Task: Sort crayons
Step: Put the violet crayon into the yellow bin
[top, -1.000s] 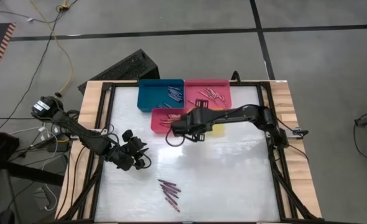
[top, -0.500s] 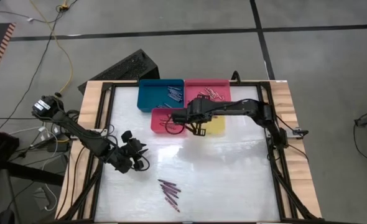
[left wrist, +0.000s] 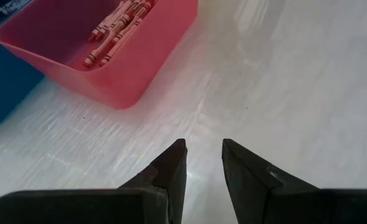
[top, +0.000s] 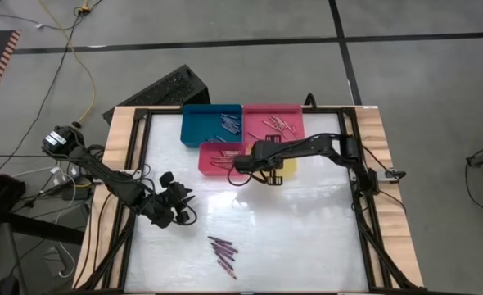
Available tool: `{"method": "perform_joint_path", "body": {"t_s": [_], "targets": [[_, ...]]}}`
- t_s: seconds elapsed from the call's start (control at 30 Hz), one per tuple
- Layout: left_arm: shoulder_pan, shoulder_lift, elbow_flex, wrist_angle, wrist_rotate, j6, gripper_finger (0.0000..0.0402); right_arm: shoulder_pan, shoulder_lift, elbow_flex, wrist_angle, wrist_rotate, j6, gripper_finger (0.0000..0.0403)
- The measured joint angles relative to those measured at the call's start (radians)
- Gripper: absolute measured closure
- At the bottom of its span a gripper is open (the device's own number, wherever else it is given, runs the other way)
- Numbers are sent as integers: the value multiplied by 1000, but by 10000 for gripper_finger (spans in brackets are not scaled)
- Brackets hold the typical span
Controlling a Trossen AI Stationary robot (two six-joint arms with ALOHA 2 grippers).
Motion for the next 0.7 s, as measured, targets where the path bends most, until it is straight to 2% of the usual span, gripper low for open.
{"method": "perform_joint_path", "body": {"t_s": [0.3,0.7], "targets": [[0,0,0,-10,-4,0,307,-72,-73,-191,206,0,3,398],[1,0,0,-11,-52,-4,307,-92,-238,-220,274,-56,80,385]]}}
